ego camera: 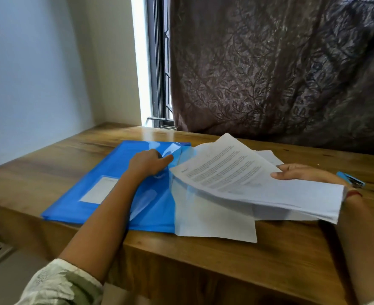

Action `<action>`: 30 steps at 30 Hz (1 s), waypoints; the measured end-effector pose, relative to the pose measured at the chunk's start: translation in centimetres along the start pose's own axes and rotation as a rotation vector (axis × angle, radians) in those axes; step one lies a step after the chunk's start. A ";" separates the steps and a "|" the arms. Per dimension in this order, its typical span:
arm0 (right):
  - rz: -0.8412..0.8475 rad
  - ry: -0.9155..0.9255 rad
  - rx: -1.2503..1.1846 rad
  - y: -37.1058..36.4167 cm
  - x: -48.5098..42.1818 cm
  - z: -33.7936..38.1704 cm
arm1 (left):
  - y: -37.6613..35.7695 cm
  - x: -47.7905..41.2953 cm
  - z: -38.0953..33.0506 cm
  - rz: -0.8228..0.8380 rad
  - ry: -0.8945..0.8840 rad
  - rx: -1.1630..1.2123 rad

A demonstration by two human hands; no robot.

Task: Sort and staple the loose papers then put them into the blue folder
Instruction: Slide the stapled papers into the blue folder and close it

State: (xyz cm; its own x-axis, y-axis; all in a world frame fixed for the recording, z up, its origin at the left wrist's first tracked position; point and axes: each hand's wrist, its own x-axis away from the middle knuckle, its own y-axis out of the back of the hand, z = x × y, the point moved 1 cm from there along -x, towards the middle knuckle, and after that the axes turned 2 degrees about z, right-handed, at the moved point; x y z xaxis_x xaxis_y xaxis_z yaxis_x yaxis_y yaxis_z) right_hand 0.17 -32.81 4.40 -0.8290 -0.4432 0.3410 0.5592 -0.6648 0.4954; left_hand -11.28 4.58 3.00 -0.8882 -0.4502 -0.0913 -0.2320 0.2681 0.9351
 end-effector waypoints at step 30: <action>-0.302 0.281 -0.242 -9.8 -3.4 2.9 | 1.4 6.0 -3.7 0.341 -0.137 -0.336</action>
State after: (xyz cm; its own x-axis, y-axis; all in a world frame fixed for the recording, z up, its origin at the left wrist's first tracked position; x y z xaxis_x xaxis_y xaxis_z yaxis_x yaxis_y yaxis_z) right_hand -2.47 -23.03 0.68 -0.9428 -0.3316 -0.0350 0.3027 -0.8952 0.3270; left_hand -15.48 -0.95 5.02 -0.9406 -0.2621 0.2159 0.2014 0.0812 0.9761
